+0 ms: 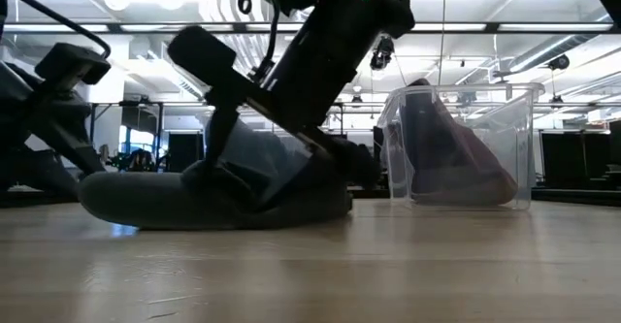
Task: Pick & Place hat
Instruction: Put the black cap into the left transparent bin
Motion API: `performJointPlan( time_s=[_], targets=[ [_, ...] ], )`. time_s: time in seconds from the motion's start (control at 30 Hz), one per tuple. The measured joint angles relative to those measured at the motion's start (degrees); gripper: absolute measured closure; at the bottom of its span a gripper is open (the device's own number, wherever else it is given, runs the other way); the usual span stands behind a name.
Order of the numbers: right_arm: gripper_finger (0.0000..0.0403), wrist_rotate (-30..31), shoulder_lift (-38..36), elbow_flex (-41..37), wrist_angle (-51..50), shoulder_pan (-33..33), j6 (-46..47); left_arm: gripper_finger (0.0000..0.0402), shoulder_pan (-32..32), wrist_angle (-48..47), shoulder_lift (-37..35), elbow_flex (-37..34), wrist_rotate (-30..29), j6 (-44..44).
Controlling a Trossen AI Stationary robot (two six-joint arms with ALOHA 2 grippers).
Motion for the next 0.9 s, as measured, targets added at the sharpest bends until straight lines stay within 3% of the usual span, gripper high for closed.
performJointPlan(
  time_s=[0.27, 0.47, 0.73, 0.9],
  targets=[
    [0.0156, -0.24, 0.12, 0.00, 1.20, 0.04, 0.30, 0.0284, 0.00, 1.91, 0.00, 0.02, -1.55, 0.63],
    [0.0156, 0.85, 0.12, 0.07, -0.12, -0.15, 2.19, 0.0284, -1.69, -3.21, 0.00, 0.02, -0.36, -2.64],
    [0.0156, 0.75, 0.10, 0.07, -0.29, 0.00, 2.63, 0.0284, -3.78, -3.13, -0.81, 1.91, -8.92, -3.78],
    [0.0156, 0.66, 0.06, 0.07, -0.29, 0.00, 2.62, 0.0284, -3.76, -3.18, -0.87, 2.35, -8.09, -0.92]
  ],
)
